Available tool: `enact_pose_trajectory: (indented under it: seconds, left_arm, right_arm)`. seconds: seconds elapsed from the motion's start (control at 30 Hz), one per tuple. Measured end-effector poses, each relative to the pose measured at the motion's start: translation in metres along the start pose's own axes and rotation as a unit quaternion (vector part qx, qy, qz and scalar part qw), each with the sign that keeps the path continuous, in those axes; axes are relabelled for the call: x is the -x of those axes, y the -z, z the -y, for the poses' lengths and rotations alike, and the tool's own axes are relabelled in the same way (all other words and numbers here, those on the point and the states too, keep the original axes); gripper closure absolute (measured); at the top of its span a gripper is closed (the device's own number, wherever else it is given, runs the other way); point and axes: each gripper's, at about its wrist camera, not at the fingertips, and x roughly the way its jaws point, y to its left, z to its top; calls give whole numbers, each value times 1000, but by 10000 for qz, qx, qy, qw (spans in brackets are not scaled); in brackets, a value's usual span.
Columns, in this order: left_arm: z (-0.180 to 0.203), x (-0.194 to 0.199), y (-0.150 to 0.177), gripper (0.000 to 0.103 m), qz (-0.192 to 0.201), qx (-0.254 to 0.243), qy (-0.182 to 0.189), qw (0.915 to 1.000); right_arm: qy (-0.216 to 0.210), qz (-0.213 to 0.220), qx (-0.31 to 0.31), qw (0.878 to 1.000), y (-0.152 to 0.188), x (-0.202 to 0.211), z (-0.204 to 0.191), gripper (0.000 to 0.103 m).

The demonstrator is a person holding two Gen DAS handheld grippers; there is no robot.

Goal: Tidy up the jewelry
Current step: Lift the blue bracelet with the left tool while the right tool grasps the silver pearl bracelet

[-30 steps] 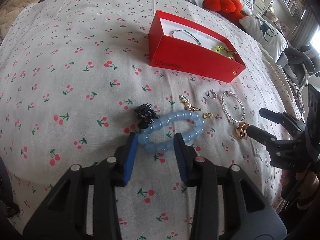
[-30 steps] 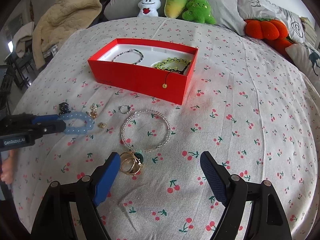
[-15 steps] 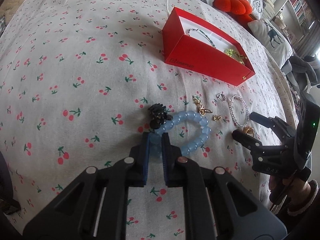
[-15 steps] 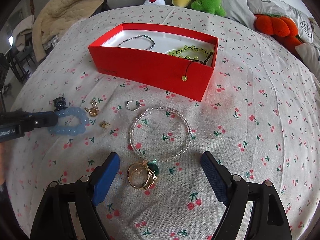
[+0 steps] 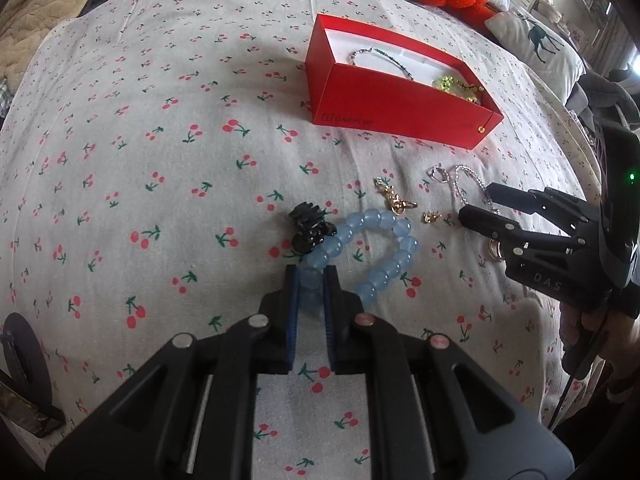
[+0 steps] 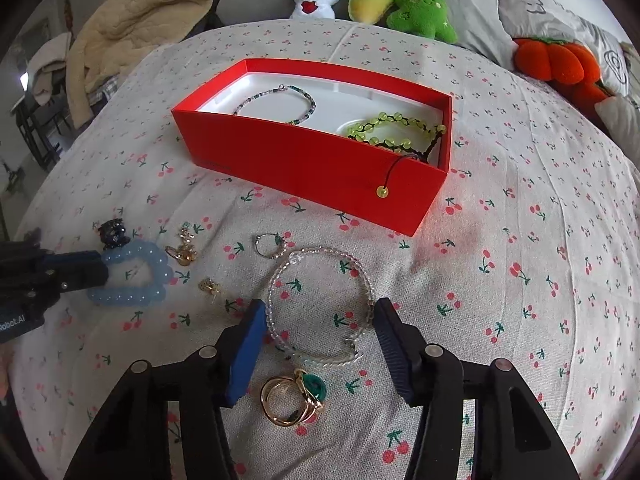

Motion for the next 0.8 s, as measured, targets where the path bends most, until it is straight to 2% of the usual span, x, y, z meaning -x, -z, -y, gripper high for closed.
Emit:
enact_pose_trajectory:
  seconds: [0.13,0.23,0.4,0.47,0.53,0.73,0.8]
  left_arm:
    - [4,7,0,90,28,-59,89,9999]
    - [10,12,-1,90,69,-136,146,9998]
    - [16,20,-3,90,134,-177,235,9995]
    - [18,22,-3,90,145,-194,260,9994]
    - [19,24,-3,90,159,-220,266,9993]
    - [22,26,-2,90,173,-255,271,9992]
    - [23,25,-1,90,160,-271,244,9992]
  right_arm:
    - [-37,15,-35,10000,1,4,1,52]
    - [-130,22,0,9999,-2,10,1,71]
    - [-185,32,-29,9998,-2,16,3,72]
    - [-194,42,-42,9998,-2,17,4,81]
    - [-206,49,-68,9998,-2,19,6,85]
    - [-420,-35,-243,9988,-2,24,13,81]
    - [-364,-153,-304,9988,0,22,17,68]
